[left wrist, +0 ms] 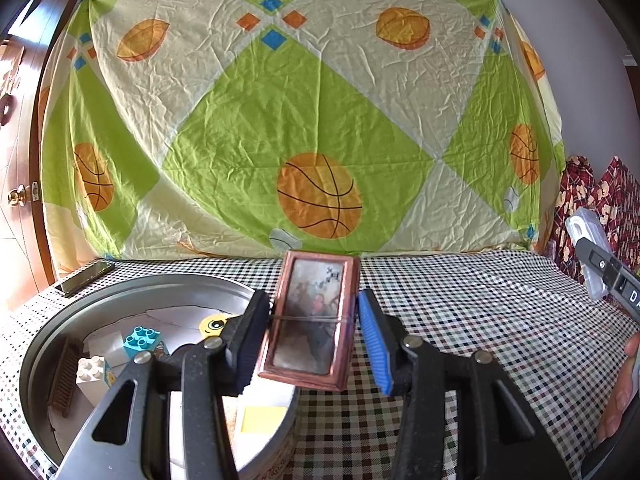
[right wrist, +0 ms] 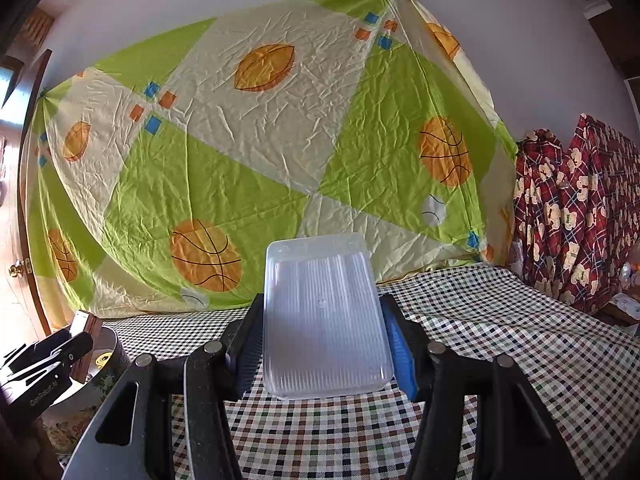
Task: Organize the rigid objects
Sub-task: 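Carry the picture frame and clear container over the metal tin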
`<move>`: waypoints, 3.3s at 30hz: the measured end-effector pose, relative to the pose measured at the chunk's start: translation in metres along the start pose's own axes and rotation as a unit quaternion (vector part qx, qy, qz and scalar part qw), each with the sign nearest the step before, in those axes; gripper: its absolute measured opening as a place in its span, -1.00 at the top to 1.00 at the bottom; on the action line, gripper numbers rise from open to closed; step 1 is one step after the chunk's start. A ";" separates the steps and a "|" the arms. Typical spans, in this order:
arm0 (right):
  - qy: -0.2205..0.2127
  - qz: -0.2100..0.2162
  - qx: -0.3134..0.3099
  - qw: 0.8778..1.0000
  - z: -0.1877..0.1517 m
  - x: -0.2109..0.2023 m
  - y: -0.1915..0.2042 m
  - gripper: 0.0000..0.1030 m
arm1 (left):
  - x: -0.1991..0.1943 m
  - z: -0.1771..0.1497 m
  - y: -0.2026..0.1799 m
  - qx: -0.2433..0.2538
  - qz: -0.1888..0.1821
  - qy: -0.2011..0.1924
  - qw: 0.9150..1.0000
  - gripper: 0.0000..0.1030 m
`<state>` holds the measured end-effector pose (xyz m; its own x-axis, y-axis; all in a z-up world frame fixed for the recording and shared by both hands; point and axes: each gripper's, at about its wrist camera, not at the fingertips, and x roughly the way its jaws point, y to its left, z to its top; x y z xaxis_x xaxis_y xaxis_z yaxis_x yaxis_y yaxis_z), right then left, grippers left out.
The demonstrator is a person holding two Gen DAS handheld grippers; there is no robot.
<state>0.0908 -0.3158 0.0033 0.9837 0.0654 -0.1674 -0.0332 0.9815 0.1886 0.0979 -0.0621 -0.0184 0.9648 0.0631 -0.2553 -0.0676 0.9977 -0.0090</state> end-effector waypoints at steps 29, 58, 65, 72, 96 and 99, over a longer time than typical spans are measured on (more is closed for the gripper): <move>-0.022 0.042 0.001 0.999 -0.004 -0.011 0.031 -0.11 | -0.029 0.003 0.032 -0.042 0.052 -0.070 0.995 0.12; -0.025 0.093 -0.027 0.995 -0.011 -0.012 0.080 -0.12 | -0.044 0.000 0.055 -0.071 0.039 -0.090 0.993 0.12; -0.025 0.106 -0.030 0.994 -0.013 -0.013 0.089 -0.12 | -0.049 -0.002 0.062 -0.072 0.044 -0.094 0.992 0.12; -0.023 0.116 -0.028 0.993 -0.015 -0.014 0.095 -0.12 | -0.053 -0.003 0.068 -0.074 0.046 -0.094 0.992 0.12; -0.010 0.164 -0.055 0.985 -0.021 -0.015 0.138 -0.12 | -0.058 -0.004 0.093 -0.080 0.059 -0.090 0.991 0.12; -0.006 0.171 -0.060 0.983 -0.022 -0.015 0.144 -0.12 | -0.059 -0.005 0.096 -0.080 0.058 -0.086 0.991 0.12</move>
<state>0.0678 -0.1717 0.0111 0.9132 0.3943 -0.1032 -0.3825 0.9165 0.1172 0.0335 0.0297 -0.0087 0.9764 0.1941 -0.0946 -0.2065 0.9675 -0.1459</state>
